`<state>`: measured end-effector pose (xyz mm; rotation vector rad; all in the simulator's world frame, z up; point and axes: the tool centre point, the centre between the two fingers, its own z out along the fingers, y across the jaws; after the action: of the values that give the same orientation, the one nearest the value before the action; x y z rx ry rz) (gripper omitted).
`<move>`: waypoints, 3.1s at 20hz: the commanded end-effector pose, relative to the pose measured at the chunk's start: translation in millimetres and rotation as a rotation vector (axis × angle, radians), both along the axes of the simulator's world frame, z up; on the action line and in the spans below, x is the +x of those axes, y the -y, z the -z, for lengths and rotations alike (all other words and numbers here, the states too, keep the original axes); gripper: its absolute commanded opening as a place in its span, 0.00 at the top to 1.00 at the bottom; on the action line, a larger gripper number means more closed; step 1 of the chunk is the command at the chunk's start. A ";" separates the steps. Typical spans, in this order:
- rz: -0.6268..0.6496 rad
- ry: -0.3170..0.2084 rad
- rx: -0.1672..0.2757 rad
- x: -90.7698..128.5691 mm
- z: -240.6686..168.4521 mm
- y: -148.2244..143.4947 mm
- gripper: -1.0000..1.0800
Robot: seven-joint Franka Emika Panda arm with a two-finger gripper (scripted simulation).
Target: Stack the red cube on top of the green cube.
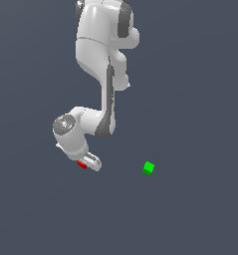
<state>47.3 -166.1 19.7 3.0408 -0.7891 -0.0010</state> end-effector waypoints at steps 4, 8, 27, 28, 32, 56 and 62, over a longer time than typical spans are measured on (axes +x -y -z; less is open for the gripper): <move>0.000 0.000 0.000 -0.3 -4.7 0.0 1.00; 0.000 0.000 0.000 -0.8 -19.7 -0.2 1.00; 0.000 0.002 0.000 -0.1 -98.9 -0.6 1.00; 0.000 0.002 0.000 0.0 -98.7 -1.9 1.00; 0.000 0.002 0.000 0.9 -96.1 -15.7 1.00; 0.000 0.001 0.000 23.2 -48.9 -265.7 1.00; 0.000 0.001 0.000 27.9 -43.4 -295.1 1.00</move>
<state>73.6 124.2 63.6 3.0424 -0.7854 -0.0015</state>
